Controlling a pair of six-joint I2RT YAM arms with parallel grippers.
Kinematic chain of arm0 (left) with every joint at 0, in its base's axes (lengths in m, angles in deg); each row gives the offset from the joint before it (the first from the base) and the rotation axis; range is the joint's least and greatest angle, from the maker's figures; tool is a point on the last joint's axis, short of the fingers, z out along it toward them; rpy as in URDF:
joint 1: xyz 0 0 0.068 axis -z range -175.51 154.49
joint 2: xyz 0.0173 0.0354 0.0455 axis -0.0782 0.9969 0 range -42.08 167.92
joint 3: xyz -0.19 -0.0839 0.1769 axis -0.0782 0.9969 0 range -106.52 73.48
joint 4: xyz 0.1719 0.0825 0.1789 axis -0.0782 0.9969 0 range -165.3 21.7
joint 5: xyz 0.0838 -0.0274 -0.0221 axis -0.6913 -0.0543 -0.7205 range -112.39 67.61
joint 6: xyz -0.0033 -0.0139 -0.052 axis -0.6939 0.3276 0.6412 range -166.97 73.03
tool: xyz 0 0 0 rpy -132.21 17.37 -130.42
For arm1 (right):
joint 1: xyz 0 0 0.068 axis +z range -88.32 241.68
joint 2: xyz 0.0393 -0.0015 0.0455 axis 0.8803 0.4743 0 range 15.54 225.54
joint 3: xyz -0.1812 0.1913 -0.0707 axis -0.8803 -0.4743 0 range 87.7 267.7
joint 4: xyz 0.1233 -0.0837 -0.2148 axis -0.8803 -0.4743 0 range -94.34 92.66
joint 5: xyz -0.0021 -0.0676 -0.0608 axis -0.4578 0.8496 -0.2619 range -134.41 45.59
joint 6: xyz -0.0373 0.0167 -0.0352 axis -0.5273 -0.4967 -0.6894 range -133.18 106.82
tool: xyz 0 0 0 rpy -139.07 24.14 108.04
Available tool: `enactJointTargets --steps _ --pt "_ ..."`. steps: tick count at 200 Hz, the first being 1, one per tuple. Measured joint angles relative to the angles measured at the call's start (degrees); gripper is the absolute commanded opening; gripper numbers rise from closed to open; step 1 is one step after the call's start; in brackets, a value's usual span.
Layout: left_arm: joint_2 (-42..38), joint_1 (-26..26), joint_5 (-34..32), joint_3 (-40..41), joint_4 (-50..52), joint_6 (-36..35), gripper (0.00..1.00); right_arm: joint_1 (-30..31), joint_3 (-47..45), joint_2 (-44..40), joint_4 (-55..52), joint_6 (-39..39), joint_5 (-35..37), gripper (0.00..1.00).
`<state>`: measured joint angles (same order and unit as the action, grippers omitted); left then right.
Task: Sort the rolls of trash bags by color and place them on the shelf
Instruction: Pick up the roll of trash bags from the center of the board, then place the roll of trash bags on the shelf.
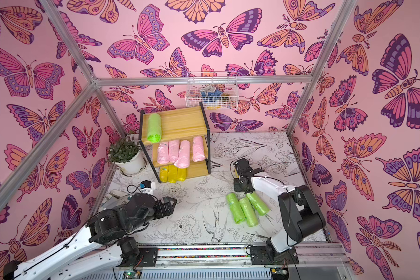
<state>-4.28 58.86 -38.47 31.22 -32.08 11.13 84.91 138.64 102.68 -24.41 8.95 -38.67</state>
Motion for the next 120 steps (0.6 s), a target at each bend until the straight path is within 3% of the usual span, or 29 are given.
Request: enactJointTargets --steps 40,62,92,120 --pt "-3.3 -0.2 -0.2 0.0 0.0 0.0 0.98 1.0 -6.4 -14.6 2.9 4.5 -3.8 0.00" --pt "-5.0 -0.4 -0.5 0.0 0.2 0.0 0.98 6.8 -10.1 -20.6 6.8 8.5 -6.4 0.00" --pt "-7.5 -0.4 -1.4 0.0 0.6 -0.1 0.98 17.4 -11.1 -21.1 14.2 14.3 -7.8 0.00" --pt "-10.9 -0.4 -2.0 0.0 2.0 0.0 0.98 23.1 -11.0 -16.9 23.3 18.7 -8.5 0.00"
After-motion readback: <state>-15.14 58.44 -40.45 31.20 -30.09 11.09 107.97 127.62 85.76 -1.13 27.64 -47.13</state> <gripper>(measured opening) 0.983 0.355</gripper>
